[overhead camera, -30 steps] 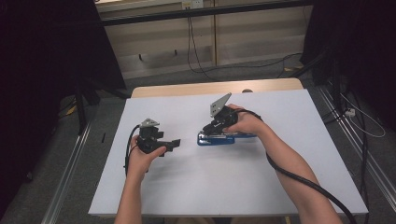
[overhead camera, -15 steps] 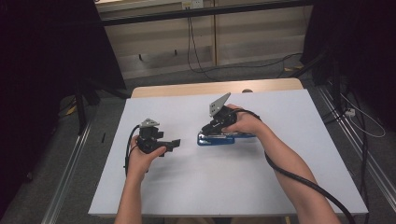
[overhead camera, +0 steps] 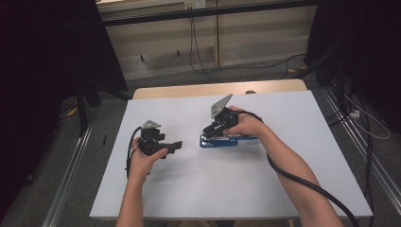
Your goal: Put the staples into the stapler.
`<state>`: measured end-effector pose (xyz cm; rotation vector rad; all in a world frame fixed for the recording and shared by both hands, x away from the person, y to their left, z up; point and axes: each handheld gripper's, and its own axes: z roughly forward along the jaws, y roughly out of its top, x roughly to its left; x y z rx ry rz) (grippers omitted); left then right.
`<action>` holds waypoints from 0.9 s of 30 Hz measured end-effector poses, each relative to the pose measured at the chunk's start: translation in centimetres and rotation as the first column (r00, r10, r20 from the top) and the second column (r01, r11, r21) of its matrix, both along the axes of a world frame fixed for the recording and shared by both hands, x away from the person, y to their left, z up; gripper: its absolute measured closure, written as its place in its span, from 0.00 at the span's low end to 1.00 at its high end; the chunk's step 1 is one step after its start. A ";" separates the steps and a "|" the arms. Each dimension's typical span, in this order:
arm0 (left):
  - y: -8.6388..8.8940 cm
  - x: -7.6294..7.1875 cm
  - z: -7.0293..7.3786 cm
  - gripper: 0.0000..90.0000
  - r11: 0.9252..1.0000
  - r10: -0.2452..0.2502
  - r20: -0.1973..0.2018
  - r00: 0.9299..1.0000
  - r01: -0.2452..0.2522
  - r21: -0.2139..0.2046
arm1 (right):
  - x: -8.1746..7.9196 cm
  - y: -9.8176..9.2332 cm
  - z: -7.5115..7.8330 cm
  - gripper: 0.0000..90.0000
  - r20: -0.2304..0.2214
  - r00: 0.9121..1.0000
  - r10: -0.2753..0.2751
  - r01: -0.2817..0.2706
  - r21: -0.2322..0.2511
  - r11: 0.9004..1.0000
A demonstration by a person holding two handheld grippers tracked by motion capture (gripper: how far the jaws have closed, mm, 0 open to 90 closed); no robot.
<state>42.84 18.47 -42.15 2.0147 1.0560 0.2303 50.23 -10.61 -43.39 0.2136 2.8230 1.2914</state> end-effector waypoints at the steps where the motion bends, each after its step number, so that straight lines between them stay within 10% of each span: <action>1: 0.0 0.0 0.0 0.14 1.000 0.003 0.002 1.000 -0.003 0.002 | 0.0 0.1 -0.1 0.76 0.000 1.000 -0.005 0.005 -0.011 1.000; 13: 0.1 0.0 0.0 0.14 1.000 0.004 0.004 1.000 -0.004 -0.003 | -1.3 -1.8 1.6 0.47 0.002 0.994 -0.105 0.105 0.066 0.992; 27: -0.6 0.0 0.1 0.14 1.000 -0.014 0.016 1.000 0.014 -0.010 | -4.3 -6.2 1.7 0.29 -0.011 0.963 -0.268 0.269 0.070 0.961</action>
